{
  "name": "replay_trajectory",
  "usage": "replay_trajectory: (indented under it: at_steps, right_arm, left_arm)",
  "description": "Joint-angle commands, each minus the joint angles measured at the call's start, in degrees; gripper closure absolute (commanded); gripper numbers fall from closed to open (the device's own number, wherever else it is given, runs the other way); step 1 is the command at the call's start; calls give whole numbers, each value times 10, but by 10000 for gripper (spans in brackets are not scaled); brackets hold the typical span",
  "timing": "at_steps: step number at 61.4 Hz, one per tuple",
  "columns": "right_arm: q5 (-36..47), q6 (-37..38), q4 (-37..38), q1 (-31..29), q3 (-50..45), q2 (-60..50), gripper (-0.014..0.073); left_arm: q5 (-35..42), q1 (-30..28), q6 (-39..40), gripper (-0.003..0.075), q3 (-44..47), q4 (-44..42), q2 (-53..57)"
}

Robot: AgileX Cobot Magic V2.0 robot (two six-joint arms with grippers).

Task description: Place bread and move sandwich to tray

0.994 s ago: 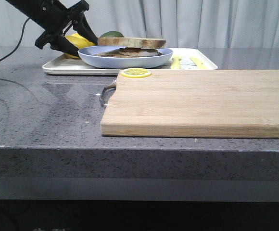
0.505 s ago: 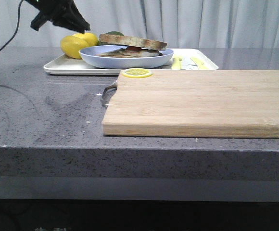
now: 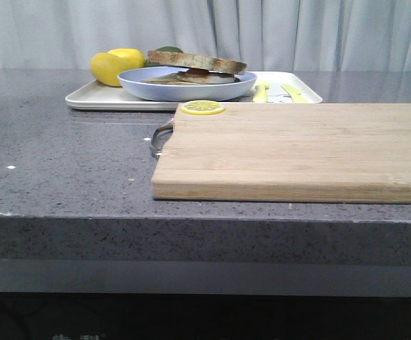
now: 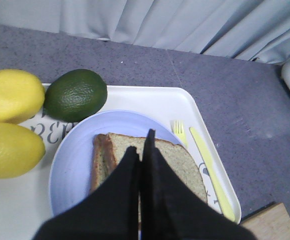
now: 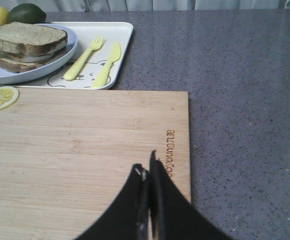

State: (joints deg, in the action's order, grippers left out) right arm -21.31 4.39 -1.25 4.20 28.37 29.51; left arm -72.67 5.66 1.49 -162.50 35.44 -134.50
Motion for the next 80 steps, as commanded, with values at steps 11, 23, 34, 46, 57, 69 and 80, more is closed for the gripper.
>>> replay_trajectory:
  at_steps: [11,23,34,46,57,69,80]
  right_arm:
    - [43,2,1,0,15,1,654]
    - [43,2,1,0,15,1,654]
    - [43,2,1,0,15,1,654]
    - [43,2,1,0,15,1,654]
    - [43,2,1,0,15,1,654]
    - [43,2,1,0,15,1,654]
    - [43,2,1,0,15,1,654]
  left_arm:
    - [6,24,-20,741,246,-180,184]
    - [14,26,-20,741,466,-287,296]
    - [109,26,-15,741,650,-307,409]
    - [288,26,-15,741,856,-307,560]
    - [422,26,-15,741,1021,-307,712]
    - [502,26,-15,741,1168,-307,863]
    - [562,26,-15,741,1279,-306,1022]
